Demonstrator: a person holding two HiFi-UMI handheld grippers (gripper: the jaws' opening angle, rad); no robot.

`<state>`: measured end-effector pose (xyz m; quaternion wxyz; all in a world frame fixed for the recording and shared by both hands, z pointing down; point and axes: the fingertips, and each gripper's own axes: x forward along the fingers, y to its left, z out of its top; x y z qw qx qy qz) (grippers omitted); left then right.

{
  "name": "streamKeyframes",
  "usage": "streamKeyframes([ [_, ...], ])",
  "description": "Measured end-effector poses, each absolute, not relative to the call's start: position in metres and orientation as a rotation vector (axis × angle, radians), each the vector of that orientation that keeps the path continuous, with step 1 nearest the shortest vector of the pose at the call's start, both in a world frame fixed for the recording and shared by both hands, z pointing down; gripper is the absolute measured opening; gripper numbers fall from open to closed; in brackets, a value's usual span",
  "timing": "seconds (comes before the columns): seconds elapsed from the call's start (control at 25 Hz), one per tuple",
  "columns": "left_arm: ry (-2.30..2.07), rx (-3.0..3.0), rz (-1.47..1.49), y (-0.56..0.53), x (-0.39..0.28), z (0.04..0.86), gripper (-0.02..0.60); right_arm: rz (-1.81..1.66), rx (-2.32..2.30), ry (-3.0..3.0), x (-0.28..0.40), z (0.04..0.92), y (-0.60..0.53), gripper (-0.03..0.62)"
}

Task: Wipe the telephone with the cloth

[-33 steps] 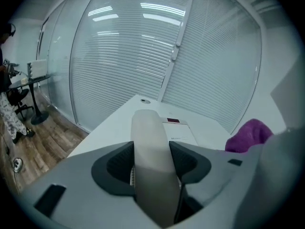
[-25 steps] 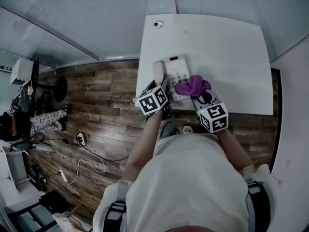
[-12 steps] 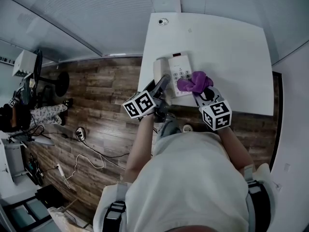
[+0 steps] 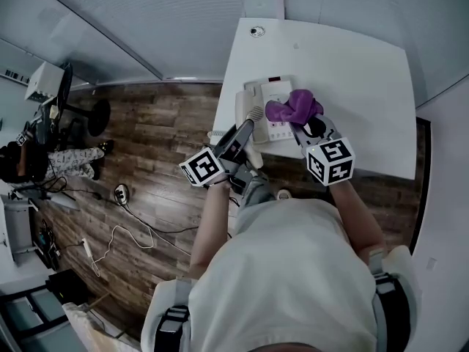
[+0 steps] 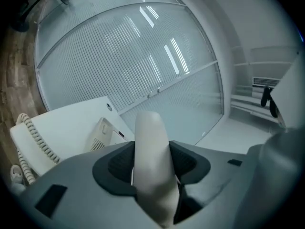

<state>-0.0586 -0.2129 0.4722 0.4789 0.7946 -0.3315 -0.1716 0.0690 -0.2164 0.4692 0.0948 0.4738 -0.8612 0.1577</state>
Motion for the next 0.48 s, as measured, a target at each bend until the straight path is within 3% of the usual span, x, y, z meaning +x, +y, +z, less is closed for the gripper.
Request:
streamKeyframes([
  [0.48,-0.591,1.920,-0.648,-0.169,-0.059,0.448,0.225,0.499,1.384,-2.700,0.043,0.431,-0.222,0.117],
])
